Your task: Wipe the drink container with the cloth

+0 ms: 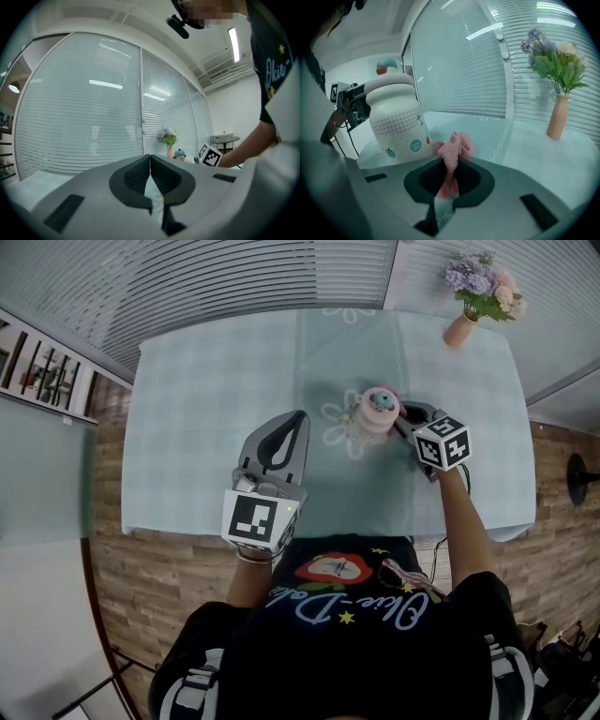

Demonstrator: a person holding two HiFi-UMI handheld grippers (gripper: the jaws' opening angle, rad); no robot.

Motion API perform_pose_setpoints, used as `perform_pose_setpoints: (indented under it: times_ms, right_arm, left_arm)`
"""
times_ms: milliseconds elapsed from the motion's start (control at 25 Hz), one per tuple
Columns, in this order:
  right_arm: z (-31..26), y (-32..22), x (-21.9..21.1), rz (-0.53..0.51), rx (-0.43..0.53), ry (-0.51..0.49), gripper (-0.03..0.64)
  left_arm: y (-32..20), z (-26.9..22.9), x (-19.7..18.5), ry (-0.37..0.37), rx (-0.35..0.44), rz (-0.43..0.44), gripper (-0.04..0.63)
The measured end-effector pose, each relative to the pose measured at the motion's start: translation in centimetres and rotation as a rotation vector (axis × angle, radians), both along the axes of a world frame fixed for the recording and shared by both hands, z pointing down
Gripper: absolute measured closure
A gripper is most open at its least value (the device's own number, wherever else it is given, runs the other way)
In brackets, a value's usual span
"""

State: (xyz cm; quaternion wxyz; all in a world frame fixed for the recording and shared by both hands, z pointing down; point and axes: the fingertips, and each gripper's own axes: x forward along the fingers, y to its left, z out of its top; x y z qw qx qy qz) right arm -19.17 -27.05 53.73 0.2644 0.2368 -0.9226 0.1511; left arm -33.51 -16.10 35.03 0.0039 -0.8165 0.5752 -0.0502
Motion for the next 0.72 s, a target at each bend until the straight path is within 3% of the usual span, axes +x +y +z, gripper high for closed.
perform_pose_setpoints:
  times_ms: [240,480,720]
  right_arm:
    - [-2.2,-0.6,2.2,0.107,0.049,-0.045,0.58]
    - [-3.6,2.1,4.5,0.179,0.032,-0.07,0.58]
    - [-3.6,7.3,4.6,0.096,-0.019,-0.083,0.58]
  left_arm:
    - [-0.1,0.3,0.6,0.007,-0.002,0.019,0.591]
    - [-0.4,0.2,1.3,0.01,0.002,0.034,0.591]
    - [-0.7,0.2,2.3,0.025,0.002,0.056,0.591]
